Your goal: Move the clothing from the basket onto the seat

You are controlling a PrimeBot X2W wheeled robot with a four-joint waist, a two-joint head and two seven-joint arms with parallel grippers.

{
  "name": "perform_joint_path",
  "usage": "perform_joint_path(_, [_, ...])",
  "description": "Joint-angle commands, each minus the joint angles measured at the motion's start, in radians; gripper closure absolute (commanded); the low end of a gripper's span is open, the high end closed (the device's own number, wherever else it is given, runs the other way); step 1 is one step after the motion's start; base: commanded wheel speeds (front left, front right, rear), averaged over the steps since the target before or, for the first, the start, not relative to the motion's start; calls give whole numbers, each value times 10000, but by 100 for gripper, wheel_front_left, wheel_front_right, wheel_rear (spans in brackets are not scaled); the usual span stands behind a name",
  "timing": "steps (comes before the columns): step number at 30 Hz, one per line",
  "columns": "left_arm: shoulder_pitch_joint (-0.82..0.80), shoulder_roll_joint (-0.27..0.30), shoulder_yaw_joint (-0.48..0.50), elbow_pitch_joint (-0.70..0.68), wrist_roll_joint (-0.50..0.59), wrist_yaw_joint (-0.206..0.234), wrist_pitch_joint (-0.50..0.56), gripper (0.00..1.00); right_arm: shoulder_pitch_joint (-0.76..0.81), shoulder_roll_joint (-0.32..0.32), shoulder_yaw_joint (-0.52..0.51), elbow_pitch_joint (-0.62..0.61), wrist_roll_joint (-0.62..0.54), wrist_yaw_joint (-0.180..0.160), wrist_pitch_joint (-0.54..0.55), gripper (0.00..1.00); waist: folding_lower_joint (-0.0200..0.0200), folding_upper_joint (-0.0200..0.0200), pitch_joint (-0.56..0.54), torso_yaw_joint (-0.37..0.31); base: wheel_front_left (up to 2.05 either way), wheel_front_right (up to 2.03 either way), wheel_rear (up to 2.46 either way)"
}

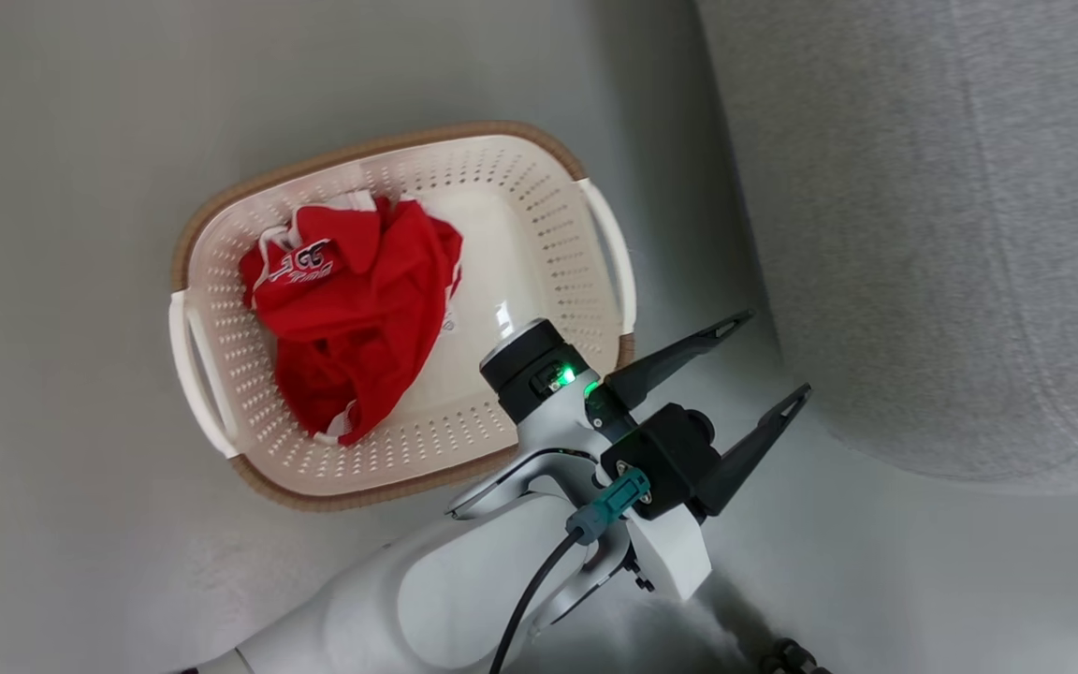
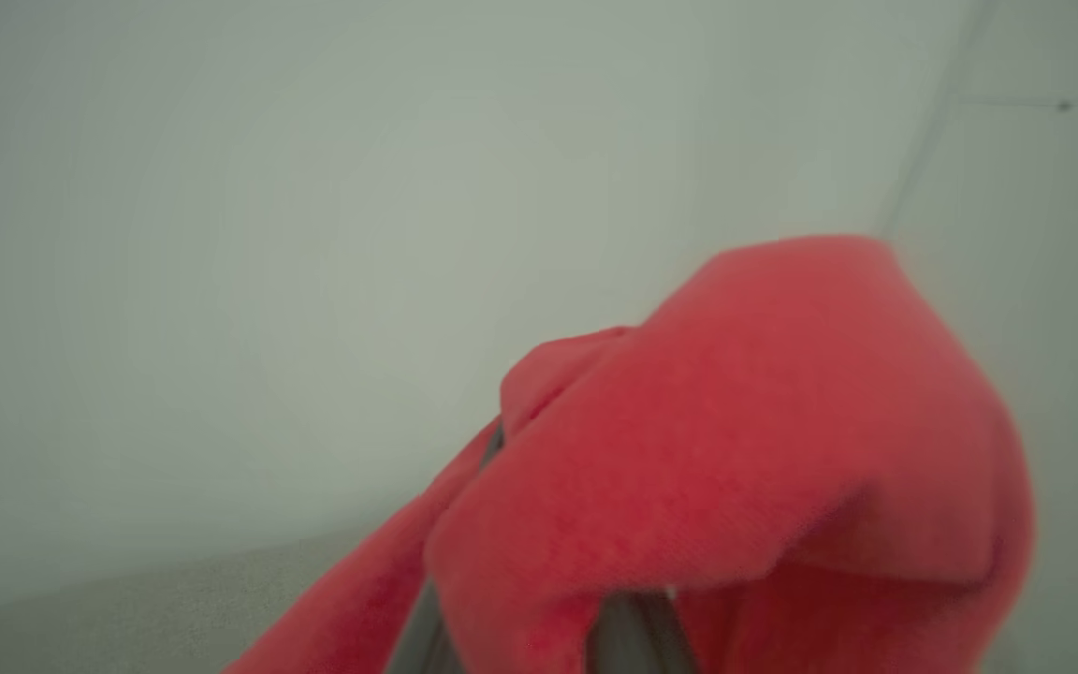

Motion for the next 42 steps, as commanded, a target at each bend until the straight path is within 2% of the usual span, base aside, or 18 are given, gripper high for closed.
perform_joint_path(1, [-34, -87, 64, -324, -77, 125, -47, 0, -62, -666, -158, -60, -10, 27, -55, 100, 0, -1, 281, 327, 0, 0, 0])
perform_joint_path(6, [100, -87, -88, -352, -171, 302, -47, 0, -540, -1088, -607, 544, 62, 27, -55, 100, 0, -1, 499, 676, 0, 0, 0])
perform_joint_path(11, [166, -87, -177, -342, -207, 367, -47, 0, -705, -827, -650, 1158, 145, 27, -55, 100, 0, -1, 661, 855, 0, 0, 0])
perform_joint_path(18, [216, -87, -261, -381, -343, 376, -47, 0, 263, 160, 1237, 1165, 1354, 27, -55, 100, 0, -1, 557, 981, 0, 0, 0])
perform_joint_path(25, [430, -87, -193, -455, -482, 286, -47, 0, 1684, 186, 3115, 910, 2749, 27, -55, 100, 0, -1, -35, 1079, 0, 0, 0])
perform_joint_path(26, [473, -87, -163, -466, -497, 268, -47, 0, 1837, 203, 3331, 909, 2946, 27, -55, 77, 0, -1, -132, 1098, 0, 0, 0])
perform_joint_path(27, [515, -87, -128, -473, -503, 258, -47, 0, 1968, 205, 3479, 859, 3123, 27, -55, 35, 0, -1, -231, 1116, 0, 0, 0])
perform_joint_path(28, [563, -87, -75, -496, -513, 251, -47, 0, 2126, 187, 3685, 815, 3235, 27, -55, 0, 0, -1, -336, 1139, 0, 0, 0])
perform_joint_path(34, [998, -87, 317, -536, -497, 164, -47, 0, 3160, 168, 4570, 446, 3790, 27, -55, 0, 0, -1, -1098, 1279, 0, 0, 0])
perform_joint_path(42, [1956, -87, 1176, -412, -355, -23, -47, 0, 4820, 464, 5415, -297, 3705, 27, -55, 0, 0, -1, -2353, 1576, 0, 0, 0])
